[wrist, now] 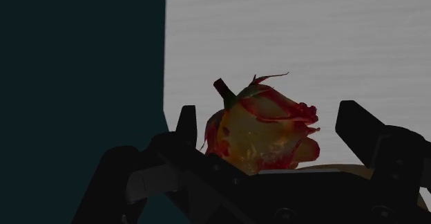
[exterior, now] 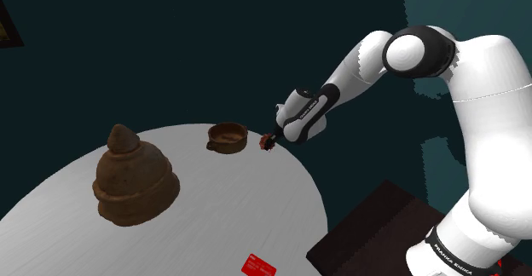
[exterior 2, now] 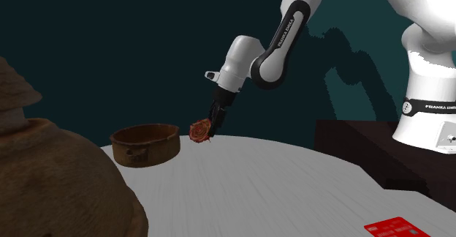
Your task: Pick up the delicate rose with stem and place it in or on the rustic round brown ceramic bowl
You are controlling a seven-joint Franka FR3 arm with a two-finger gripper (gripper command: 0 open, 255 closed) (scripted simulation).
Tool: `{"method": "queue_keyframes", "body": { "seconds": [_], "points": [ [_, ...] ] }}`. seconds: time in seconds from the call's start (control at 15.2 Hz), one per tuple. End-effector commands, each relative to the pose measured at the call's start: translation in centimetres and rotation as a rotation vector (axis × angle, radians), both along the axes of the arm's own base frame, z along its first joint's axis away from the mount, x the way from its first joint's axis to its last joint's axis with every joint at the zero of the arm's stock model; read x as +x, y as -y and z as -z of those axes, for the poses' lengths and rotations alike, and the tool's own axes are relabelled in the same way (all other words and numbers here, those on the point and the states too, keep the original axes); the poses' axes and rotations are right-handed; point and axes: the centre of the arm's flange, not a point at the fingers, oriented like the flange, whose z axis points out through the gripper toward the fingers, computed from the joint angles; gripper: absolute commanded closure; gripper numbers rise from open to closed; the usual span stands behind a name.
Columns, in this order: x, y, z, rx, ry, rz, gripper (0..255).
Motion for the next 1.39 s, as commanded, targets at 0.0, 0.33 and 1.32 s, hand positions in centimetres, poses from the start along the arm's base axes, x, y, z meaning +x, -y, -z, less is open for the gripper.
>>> {"method": "queue_keyframes", "body": {
  "seconds": [0.0, 0.33, 1.32],
  "points": [
    [0.0, 0.0, 0.0, 0.0, 0.0, 0.0, 0],
    [0.0, 0.0, 0.0, 0.0, 0.0, 0.0, 255],
    [0.0, 0.0, -5.3, 0.0, 0.0, 0.0, 255]
  ]
}}
